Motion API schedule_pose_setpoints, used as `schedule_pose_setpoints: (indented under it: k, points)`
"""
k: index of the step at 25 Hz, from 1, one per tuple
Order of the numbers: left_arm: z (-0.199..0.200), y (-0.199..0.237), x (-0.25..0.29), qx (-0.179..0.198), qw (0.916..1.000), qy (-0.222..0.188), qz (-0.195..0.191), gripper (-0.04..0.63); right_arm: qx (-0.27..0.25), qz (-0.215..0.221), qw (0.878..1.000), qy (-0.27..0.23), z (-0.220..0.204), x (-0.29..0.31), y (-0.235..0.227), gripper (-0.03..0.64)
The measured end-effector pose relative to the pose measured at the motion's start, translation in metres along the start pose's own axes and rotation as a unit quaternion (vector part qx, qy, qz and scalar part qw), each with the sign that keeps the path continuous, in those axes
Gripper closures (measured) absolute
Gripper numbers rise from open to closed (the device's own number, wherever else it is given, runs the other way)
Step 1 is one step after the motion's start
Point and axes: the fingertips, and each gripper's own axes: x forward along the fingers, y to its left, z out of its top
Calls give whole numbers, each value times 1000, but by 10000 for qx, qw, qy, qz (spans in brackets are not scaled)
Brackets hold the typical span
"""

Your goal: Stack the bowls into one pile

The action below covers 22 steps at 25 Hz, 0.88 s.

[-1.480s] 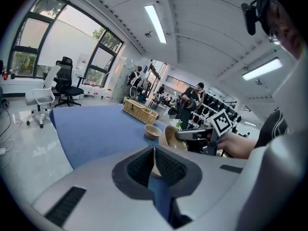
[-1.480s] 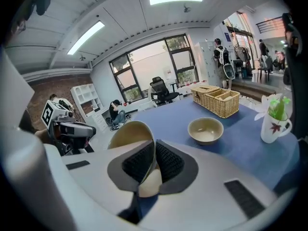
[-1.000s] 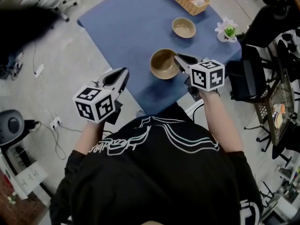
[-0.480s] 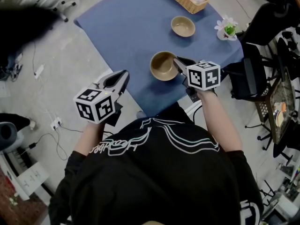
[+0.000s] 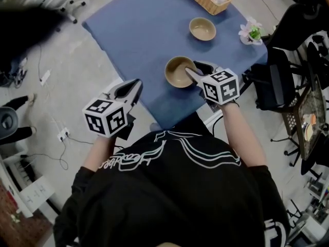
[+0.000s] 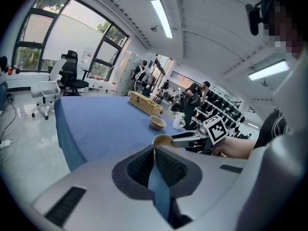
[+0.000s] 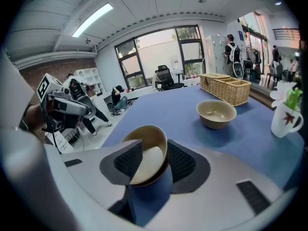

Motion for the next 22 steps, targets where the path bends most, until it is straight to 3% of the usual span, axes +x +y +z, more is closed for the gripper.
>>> schedule_pose_setpoints:
  k: [9,22]
  points:
    - [5,-2,6,-39,10000,-36,69,563,-71,124,9995,-279,11,-11,-3,350]
    - [35,-31,35,-86,9998,-171,45,563,121,130,9990,-400,35,-42,-43,345]
